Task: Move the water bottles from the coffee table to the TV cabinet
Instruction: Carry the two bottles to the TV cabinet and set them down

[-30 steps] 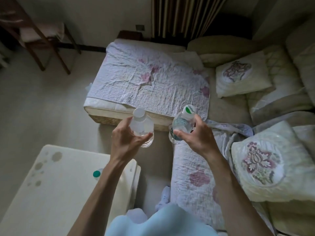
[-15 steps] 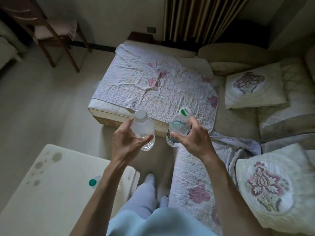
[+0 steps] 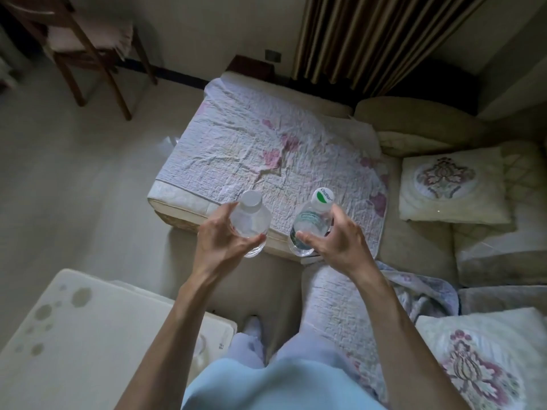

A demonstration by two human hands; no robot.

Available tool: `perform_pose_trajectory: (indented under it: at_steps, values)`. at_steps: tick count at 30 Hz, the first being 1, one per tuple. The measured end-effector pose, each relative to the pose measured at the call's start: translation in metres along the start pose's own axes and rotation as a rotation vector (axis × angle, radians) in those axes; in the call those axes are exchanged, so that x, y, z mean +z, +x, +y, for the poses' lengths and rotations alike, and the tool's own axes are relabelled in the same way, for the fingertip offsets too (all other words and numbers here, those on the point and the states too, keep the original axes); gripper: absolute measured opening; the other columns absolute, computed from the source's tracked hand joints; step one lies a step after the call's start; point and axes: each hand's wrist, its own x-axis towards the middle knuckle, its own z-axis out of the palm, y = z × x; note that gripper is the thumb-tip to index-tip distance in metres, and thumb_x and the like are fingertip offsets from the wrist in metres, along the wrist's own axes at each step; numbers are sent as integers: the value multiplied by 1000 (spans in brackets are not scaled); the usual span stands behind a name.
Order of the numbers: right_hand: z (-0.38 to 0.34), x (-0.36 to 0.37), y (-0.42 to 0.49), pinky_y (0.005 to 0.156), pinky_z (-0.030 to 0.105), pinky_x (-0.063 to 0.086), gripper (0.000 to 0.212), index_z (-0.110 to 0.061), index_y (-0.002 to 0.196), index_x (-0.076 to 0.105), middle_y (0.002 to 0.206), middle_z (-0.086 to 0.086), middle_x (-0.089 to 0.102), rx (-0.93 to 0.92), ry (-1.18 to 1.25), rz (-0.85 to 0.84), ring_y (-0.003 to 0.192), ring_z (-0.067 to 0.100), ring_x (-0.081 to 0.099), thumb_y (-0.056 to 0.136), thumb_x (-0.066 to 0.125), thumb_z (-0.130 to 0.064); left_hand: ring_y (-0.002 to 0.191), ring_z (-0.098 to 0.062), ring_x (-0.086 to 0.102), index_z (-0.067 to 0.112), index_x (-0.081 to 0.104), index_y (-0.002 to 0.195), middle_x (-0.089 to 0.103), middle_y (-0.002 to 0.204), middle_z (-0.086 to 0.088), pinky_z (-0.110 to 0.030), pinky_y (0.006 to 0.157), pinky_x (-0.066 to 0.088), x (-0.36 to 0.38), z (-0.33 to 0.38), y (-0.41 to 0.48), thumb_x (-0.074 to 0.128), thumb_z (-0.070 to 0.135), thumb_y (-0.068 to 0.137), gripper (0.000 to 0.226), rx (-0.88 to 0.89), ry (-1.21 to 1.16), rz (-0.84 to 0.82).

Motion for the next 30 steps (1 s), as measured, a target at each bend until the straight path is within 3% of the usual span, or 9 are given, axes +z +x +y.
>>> perform_pose_trajectory:
  at_steps: [4,7,11,13,16,20,24,30]
  values:
    - [-13,10,33,83,36,53,64,-16,120,50,116,0,62,-25,-2,-42,102,21,60,72,77,-49,92,-20,68,16,61,120,71,108,-4,-36,78,57,-9,-10,25,82,47,58,72,-11,-3,39]
    - [-21,17,61,76,29,49,62,-18,121,51,110,-5,60,-40,-3,-84,95,17,58,73,77,-47,95,-21,67,16,60,122,70,111,-4,-38,81,57,-11,-20,42,87,41,59,73,-73,-3,65]
    - [-29,27,99,78,37,56,58,-23,117,49,112,-2,63,-63,8,-162,93,18,62,72,75,-50,95,-20,68,15,60,123,70,111,-4,-40,82,57,-12,-30,61,86,44,56,78,-142,-16,98]
    - [-36,33,125,76,33,55,60,-24,118,48,112,-4,62,-75,18,-212,94,16,61,71,75,-50,94,-19,68,15,60,123,71,111,-3,-38,81,57,-13,-33,75,88,42,57,77,-181,-16,131]
    - [-46,39,166,67,22,47,59,-24,118,48,109,-7,60,-155,30,-272,92,13,60,72,77,-46,90,-20,68,16,61,121,71,107,-2,-33,77,56,-14,-33,98,88,40,57,73,-231,22,204]
    - [-64,44,217,71,26,51,56,-28,114,46,105,-5,59,-278,47,-346,89,13,60,70,74,-49,93,-18,65,15,61,122,70,111,-2,-33,81,55,-19,-26,128,88,41,58,75,-322,30,266]
    - [-91,59,253,66,20,45,50,-26,109,45,100,-4,56,-444,54,-409,88,13,57,74,77,-42,93,-18,66,15,61,120,70,111,-1,-34,82,56,-36,-24,142,88,41,59,71,-411,26,370]
    - [-142,108,268,72,25,53,68,-13,124,47,112,1,62,-543,65,-587,90,13,60,72,79,-42,85,-18,67,16,64,108,72,97,1,-32,75,55,-73,-43,127,88,39,59,59,-511,-15,547]
